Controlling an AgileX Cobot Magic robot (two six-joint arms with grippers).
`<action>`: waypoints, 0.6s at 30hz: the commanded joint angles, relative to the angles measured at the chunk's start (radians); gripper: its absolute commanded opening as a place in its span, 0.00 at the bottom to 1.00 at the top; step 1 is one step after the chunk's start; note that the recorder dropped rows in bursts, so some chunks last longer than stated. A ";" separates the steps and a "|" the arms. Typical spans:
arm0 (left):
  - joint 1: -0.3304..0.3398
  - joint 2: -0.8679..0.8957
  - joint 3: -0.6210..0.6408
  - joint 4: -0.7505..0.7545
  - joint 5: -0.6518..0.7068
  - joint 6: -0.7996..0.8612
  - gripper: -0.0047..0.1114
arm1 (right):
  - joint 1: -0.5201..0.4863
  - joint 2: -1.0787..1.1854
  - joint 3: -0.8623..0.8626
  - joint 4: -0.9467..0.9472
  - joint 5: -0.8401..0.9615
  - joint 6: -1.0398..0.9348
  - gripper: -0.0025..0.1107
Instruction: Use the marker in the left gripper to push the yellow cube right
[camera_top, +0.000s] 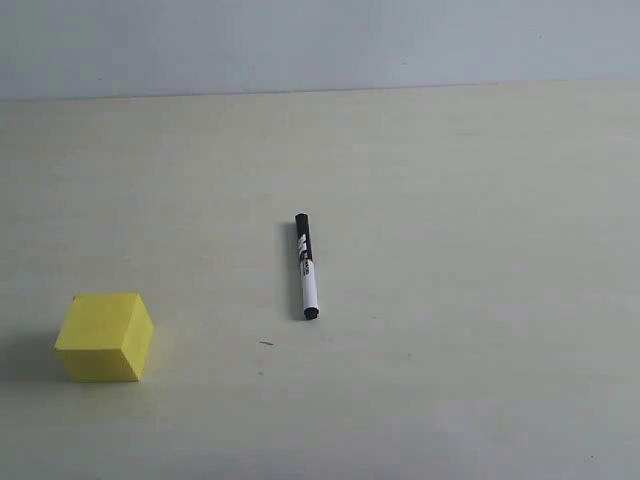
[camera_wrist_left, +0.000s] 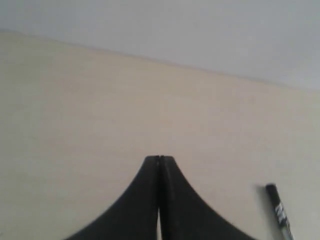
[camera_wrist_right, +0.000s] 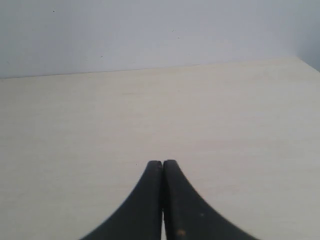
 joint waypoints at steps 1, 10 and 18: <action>-0.117 0.182 -0.136 0.000 0.203 0.060 0.04 | -0.002 -0.005 0.004 -0.001 -0.004 -0.005 0.02; -0.393 0.543 -0.428 -0.029 0.506 0.134 0.04 | -0.002 -0.005 0.004 -0.001 -0.004 -0.005 0.02; -0.518 0.856 -0.656 -0.094 0.448 0.134 0.04 | -0.002 -0.005 0.004 -0.001 -0.004 -0.005 0.02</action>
